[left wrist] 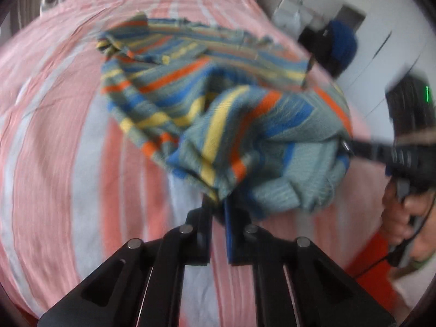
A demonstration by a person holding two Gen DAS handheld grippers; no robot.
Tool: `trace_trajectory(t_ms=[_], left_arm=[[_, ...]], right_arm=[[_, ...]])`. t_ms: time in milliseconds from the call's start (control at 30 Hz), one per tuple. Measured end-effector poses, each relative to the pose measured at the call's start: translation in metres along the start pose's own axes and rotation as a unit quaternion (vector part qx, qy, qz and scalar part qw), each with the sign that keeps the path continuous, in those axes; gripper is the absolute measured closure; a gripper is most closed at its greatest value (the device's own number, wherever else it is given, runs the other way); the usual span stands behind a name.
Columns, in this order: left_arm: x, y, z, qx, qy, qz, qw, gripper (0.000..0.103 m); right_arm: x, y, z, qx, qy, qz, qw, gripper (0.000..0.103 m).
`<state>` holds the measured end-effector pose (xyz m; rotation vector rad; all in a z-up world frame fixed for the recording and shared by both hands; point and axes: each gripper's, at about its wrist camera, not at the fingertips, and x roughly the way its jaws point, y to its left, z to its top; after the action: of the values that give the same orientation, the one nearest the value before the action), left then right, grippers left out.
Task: Fold small clothes
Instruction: 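Grasp the shirt hem with both grippers and lift, shaking it flat, then lay the shirt flat on the bed and open both grippers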
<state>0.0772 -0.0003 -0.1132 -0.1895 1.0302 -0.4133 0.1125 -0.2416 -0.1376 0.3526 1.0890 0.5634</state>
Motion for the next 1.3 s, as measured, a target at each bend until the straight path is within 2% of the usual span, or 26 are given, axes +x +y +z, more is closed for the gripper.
trace_trajectory(t_ms=[100,200,267,300,333,367,400,433,467,500,567,600,633,667,733,800,833,867,900,967,1000,1067,1133,1233,1267,1300], left_arm=[[-0.049,0.023,-0.014,0.015,-0.015,-0.013,0.9997,0.097],[-0.082,0.05,-0.032,0.025,-0.013,0.03,0.9992,0.1],[-0.088,0.069,-0.044,0.013,0.007,0.06,0.9981,0.1],[-0.089,0.074,-0.048,0.011,0.015,0.076,0.9969,0.098],[-0.089,0.077,-0.052,0.012,0.019,0.083,0.9963,0.098],[-0.086,0.081,-0.056,0.01,0.024,0.085,0.996,0.09],[-0.087,0.081,-0.058,0.005,0.025,0.083,0.9963,0.073],[-0.088,0.081,-0.06,-0.002,0.022,0.078,0.9967,0.061],[-0.083,0.077,-0.058,-0.008,0.016,0.076,0.997,0.039],[-0.08,0.074,-0.058,-0.009,0.008,0.078,0.9969,0.03],[-0.065,0.062,-0.054,0.008,0.011,0.096,0.9953,0.029],[-0.057,0.058,-0.051,0.014,0.018,0.106,0.9941,0.029],[-0.046,0.052,-0.049,0.022,0.026,0.118,0.9925,0.029],[-0.04,0.048,-0.05,0.027,0.031,0.123,0.9915,0.03],[-0.023,0.04,-0.051,0.035,0.052,0.128,0.9898,0.043],[-0.015,0.031,-0.055,0.054,0.054,0.135,0.9879,0.083],[-0.017,0.029,-0.056,0.062,0.055,0.135,0.9874,0.097],[-0.019,0.028,-0.057,0.065,0.056,0.131,0.9877,0.098],[-0.026,0.031,-0.057,0.06,0.051,0.126,0.989,0.099],[-0.044,0.04,-0.058,0.048,0.04,0.108,0.9922,0.099],[-0.048,0.044,-0.059,0.043,0.038,0.103,0.9931,0.099],[-0.054,0.051,-0.061,0.034,0.036,0.094,0.9943,0.099],[-0.051,0.054,-0.06,0.03,0.04,0.092,0.9945,0.099],[-0.039,0.055,-0.057,0.023,0.051,0.09,0.9944,0.099],[-0.036,0.055,-0.057,0.022,0.054,0.091,0.9942,0.099],[-0.034,0.055,-0.057,0.022,0.056,0.091,0.994,0.099]], right_arm=[[-0.053,0.009,-0.027,-0.032,0.004,-0.008,0.999,0.093],[-0.094,-0.002,-0.065,-0.031,0.027,-0.037,0.998,0.093],[-0.1,-0.015,-0.095,-0.027,0.05,-0.087,0.995,0.092],[-0.098,-0.023,-0.109,-0.022,0.063,-0.121,0.99,0.088],[-0.1,-0.03,-0.118,-0.015,0.07,-0.14,0.987,0.078],[-0.099,-0.041,-0.13,0.003,0.075,-0.154,0.985,0.073],[-0.101,-0.046,-0.134,0.015,0.07,-0.156,0.985,0.066],[-0.106,-0.049,-0.136,0.03,0.053,-0.163,0.985,0.066],[-0.108,-0.047,-0.134,0.034,0.04,-0.167,0.985,0.065],[-0.111,-0.042,-0.13,0.031,0.025,-0.17,0.985,0.063],[-0.114,-0.018,-0.11,-0.006,-0.007,-0.177,0.984,0.044],[-0.113,-0.006,-0.102,-0.022,-0.016,-0.178,0.984,0.029],[-0.108,0.011,-0.089,-0.051,-0.028,-0.179,0.982,0.023],[-0.094,0.022,-0.077,-0.073,-0.034,-0.182,0.98,0.023],[-0.067,0.04,-0.063,-0.108,-0.03,-0.19,0.975,0.023],[-0.034,0.044,-0.055,-0.133,-0.007,-0.216,0.967,0.027],[-0.016,0.042,-0.055,-0.145,0.014,-0.238,0.96,0.057],[-0.015,0.035,-0.058,-0.139,0.023,-0.248,0.959,0.08],[-0.019,0.03,-0.062,-0.12,0.024,-0.242,0.963,0.09],[-0.052,0.02,-0.072,-0.074,0.0,-0.201,0.977,0.093],[-0.068,0.017,-0.08,-0.061,-0.005,-0.203,0.977,0.097],[-0.105,0.001,-0.104,-0.024,-0.005,-0.204,0.979,0.097],[-0.115,-0.021,-0.126,0.019,0.018,-0.204,0.979,0.097],[-0.128,-0.052,-0.166,0.067,0.052,-0.231,0.969,0.095],[-0.133,-0.059,-0.173,0.08,0.047,-0.229,0.969,0.092],[-0.137,-0.065,-0.175,0.09,0.039,-0.221,0.97,0.079]])
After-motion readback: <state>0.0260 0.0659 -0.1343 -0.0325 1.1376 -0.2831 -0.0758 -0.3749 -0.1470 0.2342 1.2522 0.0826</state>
